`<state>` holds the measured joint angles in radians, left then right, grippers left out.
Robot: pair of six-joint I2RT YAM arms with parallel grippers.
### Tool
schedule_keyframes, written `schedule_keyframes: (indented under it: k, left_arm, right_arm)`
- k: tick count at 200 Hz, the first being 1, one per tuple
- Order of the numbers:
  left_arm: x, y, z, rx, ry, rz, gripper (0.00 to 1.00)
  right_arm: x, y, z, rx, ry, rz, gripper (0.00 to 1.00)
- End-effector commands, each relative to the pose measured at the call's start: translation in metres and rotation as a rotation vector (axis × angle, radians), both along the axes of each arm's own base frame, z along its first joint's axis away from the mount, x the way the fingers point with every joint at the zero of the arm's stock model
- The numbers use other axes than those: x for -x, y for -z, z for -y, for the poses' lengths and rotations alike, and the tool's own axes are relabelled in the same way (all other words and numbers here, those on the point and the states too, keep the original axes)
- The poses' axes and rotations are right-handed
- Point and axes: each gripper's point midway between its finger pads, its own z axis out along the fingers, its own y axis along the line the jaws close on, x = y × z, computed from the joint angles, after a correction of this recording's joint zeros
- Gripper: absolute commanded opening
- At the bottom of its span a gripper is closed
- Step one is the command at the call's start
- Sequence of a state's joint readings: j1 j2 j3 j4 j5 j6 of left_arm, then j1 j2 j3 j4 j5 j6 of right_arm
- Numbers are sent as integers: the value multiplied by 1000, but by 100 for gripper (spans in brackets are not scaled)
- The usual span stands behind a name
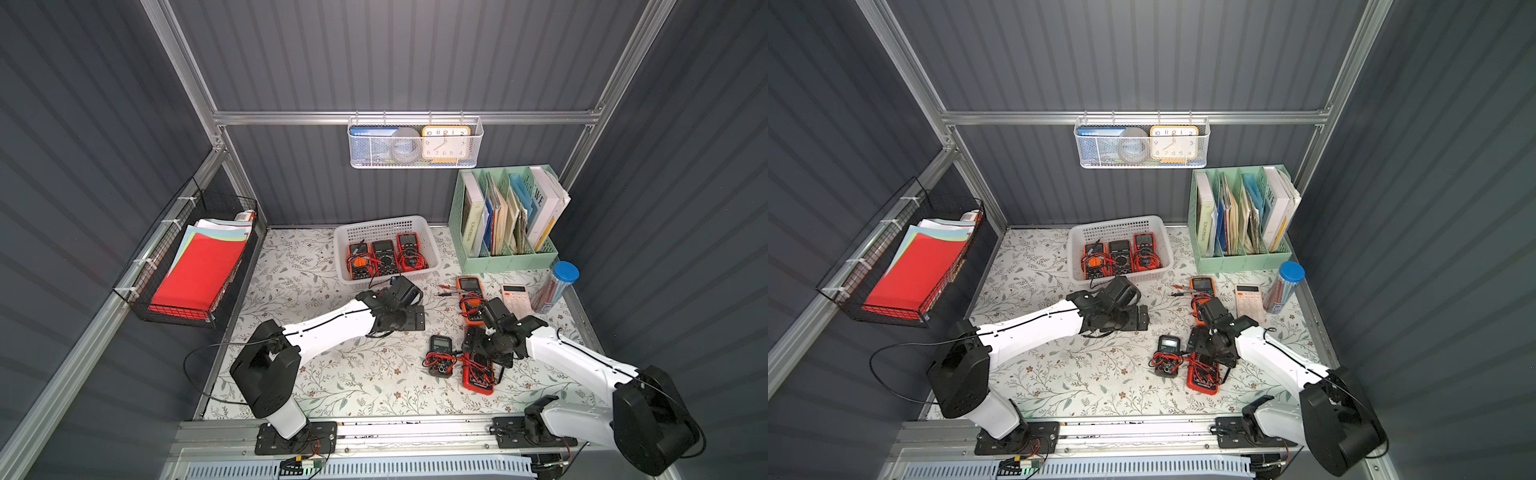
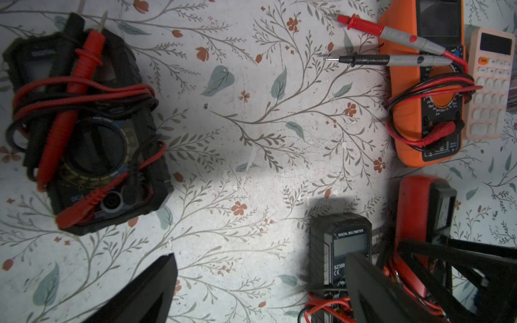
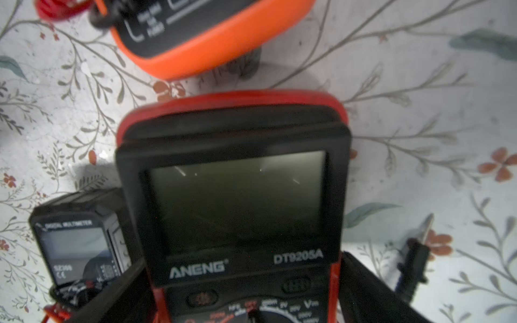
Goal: Put the multimeter into the basket
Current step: Pick up the multimeter from the center of the board, then place the multimeter in the basket.
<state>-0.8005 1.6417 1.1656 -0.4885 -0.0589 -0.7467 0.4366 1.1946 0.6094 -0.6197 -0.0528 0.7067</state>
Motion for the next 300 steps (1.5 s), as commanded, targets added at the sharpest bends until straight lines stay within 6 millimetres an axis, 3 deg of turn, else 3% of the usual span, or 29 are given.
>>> schedule_keyframes:
  k: [1, 54, 92, 141, 167, 171, 203, 260, 300]
  left_arm:
    - [-6, -16, 7, 27, -11, 26, 99]
    - [-12, -34, 5, 34, -30, 66, 99]
    - [-14, -44, -15, -36, -87, 66, 99]
    - [-40, -61, -56, 2, -206, 72, 99]
    - [-55, -80, -87, 4, -266, 113, 99]
    - [-57, -83, -91, 1, -273, 122, 99]
    - [-69, -97, -122, 5, -337, 142, 99]
    - [-81, -96, -170, 19, -430, 115, 99]
    - [-82, -91, -196, 16, -478, 95, 99]
  right_arm:
    - [17, -10, 5, -4, 5, -25, 64]
    - [2, -49, 4, -16, -4, 83, 63]
    - [-15, -72, -8, -51, -31, 129, 62]
    - [-50, -116, -36, -135, -74, 221, 61]
    - [-72, -144, -55, -173, -101, 290, 61]
    - [-77, -141, -59, -169, -106, 276, 61]
    - [-108, -166, -91, -213, -148, 333, 61]
    - [-173, -214, -144, -263, -193, 447, 61]
    - [-221, -230, -168, -267, -184, 536, 61]
